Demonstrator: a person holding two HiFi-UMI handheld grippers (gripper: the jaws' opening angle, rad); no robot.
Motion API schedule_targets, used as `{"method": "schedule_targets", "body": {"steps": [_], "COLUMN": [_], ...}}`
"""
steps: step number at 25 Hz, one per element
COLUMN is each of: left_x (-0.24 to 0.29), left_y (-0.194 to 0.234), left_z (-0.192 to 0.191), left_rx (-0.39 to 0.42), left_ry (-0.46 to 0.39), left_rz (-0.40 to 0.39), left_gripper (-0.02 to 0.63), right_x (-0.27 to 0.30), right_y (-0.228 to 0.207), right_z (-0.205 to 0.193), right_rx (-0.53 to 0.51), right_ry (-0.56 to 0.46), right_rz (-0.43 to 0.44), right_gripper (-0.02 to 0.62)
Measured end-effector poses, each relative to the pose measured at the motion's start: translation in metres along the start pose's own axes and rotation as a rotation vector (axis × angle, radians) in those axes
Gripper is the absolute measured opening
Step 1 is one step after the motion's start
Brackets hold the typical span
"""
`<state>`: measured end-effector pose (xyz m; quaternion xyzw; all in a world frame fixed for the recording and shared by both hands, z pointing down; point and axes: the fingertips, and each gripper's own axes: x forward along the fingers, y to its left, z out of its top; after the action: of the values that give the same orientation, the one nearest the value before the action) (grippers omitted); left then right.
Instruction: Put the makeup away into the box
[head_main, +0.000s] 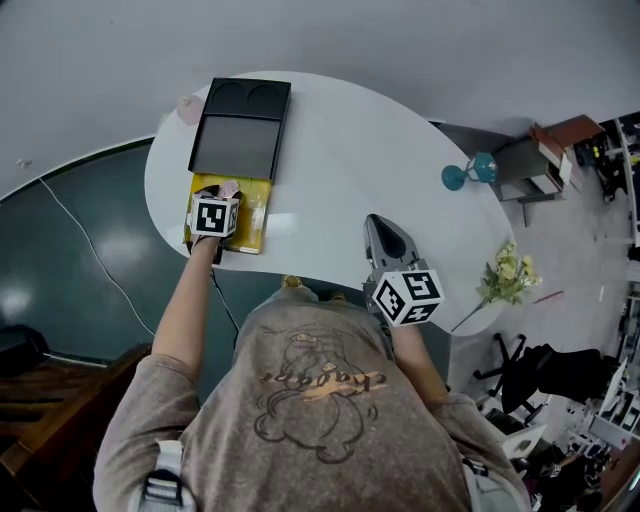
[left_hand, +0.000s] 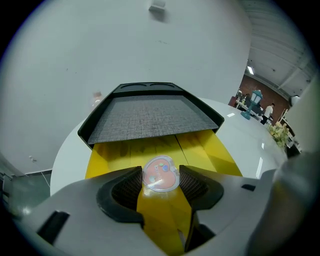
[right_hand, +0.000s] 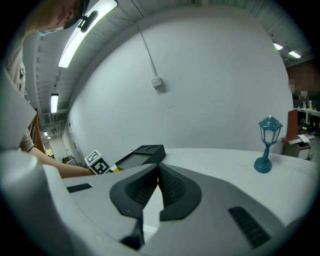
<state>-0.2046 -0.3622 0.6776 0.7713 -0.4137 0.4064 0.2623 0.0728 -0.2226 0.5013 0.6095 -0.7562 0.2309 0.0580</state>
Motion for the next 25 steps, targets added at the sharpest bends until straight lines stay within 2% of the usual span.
{"method": "schedule_targets", "body": {"steps": [9, 15, 19, 25], "left_x": [-0.011, -0.034, -0.064, -0.11], "left_y": [-0.005, -0.01, -0.016, -0.042], "left_z": [0.009, 0.019, 0.039, 0.08], "left_rx": [0.021, 0.0, -0.017, -0.04], "left_ry": [-0.01, -0.035, -0.1, -0.255], "left_rz": [0.014, -0.003, 0.006, -0.018], "left_gripper": [0.256, 0.256, 0.256, 0.255], "right_x": [-0.006, 0.005, 0.009, 0.011], "right_y": [-0.004, -0.004, -0.005, -0.011], "right_z": [-0.002, 0.007, 0.015, 0.024], "right_rx": [-0.001, -0.012, -0.026, -0.043], "right_ry": [-0.009, -0.019, -0.021, -0.019], "right_rz": [0.001, 0.054, 0.093, 0.139], "right_gripper": [0.005, 0.004, 0.005, 0.004]}}
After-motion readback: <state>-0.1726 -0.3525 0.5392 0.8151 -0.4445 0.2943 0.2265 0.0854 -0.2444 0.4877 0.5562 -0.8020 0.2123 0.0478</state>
